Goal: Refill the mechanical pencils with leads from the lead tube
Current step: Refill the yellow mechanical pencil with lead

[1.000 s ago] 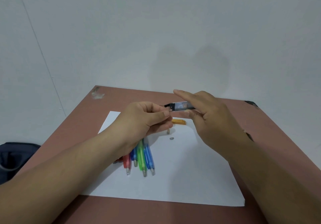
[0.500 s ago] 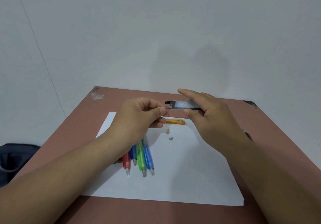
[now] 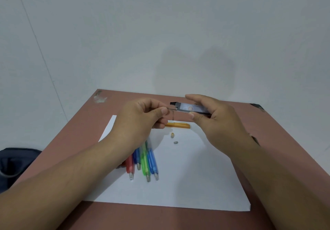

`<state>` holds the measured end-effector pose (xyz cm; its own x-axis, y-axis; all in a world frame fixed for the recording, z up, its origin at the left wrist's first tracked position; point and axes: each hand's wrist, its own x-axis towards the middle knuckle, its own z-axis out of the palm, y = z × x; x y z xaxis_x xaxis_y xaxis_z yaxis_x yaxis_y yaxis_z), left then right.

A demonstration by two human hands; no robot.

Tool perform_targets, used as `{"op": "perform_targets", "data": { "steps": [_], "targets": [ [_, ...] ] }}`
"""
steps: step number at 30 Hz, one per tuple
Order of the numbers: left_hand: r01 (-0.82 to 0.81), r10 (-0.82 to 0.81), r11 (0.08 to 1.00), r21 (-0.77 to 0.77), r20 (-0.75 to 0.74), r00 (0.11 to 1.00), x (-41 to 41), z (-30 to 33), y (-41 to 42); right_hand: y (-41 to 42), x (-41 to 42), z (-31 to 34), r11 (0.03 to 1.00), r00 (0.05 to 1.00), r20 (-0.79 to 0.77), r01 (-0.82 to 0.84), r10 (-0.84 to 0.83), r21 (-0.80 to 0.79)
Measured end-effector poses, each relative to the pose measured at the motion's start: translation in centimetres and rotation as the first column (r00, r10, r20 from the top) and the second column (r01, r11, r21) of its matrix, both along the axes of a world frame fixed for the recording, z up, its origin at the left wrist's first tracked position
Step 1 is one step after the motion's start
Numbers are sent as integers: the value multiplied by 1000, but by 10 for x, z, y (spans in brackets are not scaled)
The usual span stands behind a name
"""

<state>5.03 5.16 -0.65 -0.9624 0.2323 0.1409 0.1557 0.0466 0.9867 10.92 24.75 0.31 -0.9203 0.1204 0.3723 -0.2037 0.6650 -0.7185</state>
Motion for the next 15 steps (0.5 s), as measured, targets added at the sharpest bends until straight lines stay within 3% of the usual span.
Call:
{"op": "perform_targets", "data": {
  "steps": [15],
  "targets": [
    [-63, 61, 998, -26, -73, 995, 0, 2, -5, 2, 1, 2, 996, 1000, 20, 18, -17, -90]
  ]
}}
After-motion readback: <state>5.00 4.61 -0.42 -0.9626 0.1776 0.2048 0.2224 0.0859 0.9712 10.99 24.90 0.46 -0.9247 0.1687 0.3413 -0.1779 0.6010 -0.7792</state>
